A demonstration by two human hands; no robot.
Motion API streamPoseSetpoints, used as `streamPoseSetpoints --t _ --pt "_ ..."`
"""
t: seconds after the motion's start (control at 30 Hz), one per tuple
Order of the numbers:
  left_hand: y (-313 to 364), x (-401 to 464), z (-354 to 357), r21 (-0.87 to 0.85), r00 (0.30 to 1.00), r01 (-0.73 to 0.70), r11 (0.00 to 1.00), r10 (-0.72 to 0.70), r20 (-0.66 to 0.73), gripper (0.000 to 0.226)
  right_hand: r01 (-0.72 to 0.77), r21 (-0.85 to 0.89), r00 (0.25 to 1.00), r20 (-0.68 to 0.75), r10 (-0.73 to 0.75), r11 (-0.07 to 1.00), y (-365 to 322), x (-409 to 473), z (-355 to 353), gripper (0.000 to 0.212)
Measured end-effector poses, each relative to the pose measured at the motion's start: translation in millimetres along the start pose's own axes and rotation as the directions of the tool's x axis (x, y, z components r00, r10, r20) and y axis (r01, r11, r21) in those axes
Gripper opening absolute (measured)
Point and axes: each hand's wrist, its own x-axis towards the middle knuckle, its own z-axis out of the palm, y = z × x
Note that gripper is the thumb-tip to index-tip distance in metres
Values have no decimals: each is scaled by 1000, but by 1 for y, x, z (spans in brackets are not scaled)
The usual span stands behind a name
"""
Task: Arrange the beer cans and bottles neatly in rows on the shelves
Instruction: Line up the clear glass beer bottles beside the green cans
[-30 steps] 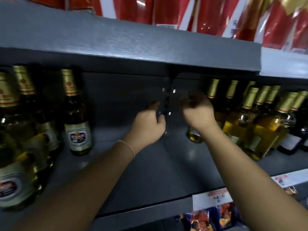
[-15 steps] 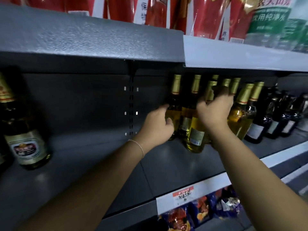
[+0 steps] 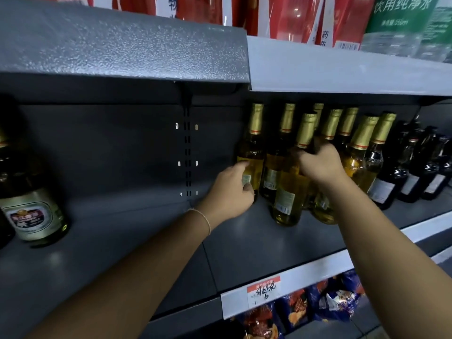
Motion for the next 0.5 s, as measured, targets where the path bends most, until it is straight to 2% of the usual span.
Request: streamPoseSetpoints --t 0.27,0.4,0.5 --pt "-12 -9 2 -3 1000 12 1000 -12 6 57 170 192 984 -94 -154 967 -2 -30 17 39" --pt "-24 -20 -13 -7 999 29 1000 -29 -15 56 224 242 974 -72 -213 944 -20 -42 31 32" --pt "-35 -29 -26 -7 998 60 998 -60 -12 58 255 301 966 -48 -253 919 -43 -53 46 47"
